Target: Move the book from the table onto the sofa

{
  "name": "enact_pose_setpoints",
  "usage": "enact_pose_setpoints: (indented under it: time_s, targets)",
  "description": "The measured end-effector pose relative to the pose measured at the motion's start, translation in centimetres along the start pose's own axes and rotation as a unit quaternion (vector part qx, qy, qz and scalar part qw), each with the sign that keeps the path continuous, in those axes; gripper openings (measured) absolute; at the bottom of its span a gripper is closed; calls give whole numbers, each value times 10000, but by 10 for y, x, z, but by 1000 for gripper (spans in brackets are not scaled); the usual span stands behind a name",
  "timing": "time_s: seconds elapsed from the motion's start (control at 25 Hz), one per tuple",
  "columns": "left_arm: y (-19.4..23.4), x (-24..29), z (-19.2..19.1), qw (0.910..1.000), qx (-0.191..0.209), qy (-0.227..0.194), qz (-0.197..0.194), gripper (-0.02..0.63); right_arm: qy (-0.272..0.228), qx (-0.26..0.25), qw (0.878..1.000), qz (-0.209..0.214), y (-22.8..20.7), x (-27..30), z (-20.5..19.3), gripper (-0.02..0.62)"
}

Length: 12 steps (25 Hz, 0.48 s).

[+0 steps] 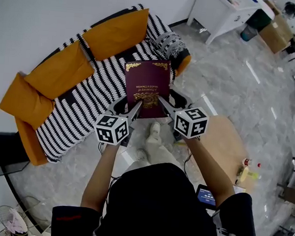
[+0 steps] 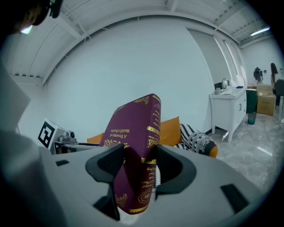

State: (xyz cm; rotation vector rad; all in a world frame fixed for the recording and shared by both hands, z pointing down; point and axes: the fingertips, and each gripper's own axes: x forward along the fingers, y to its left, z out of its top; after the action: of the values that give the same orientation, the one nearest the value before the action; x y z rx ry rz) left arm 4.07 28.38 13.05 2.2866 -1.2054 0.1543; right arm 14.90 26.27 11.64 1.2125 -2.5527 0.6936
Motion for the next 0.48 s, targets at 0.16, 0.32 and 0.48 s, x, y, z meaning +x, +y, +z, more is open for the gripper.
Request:
enact_pose_setpoints:
  time_s: [0.16,0.32,0.48]
  targets:
    - [16,21,15,9998,-22,2,176,242,41,-25,9998,180,-16,26,15,242]
    - [33,46,31,9996,-97,2,283,242,77,-102,9995,304,-36,52,33,242]
    - [47,75,48,9992,-144,44,383,241,137,-44,9990,415,-61,77,49,242]
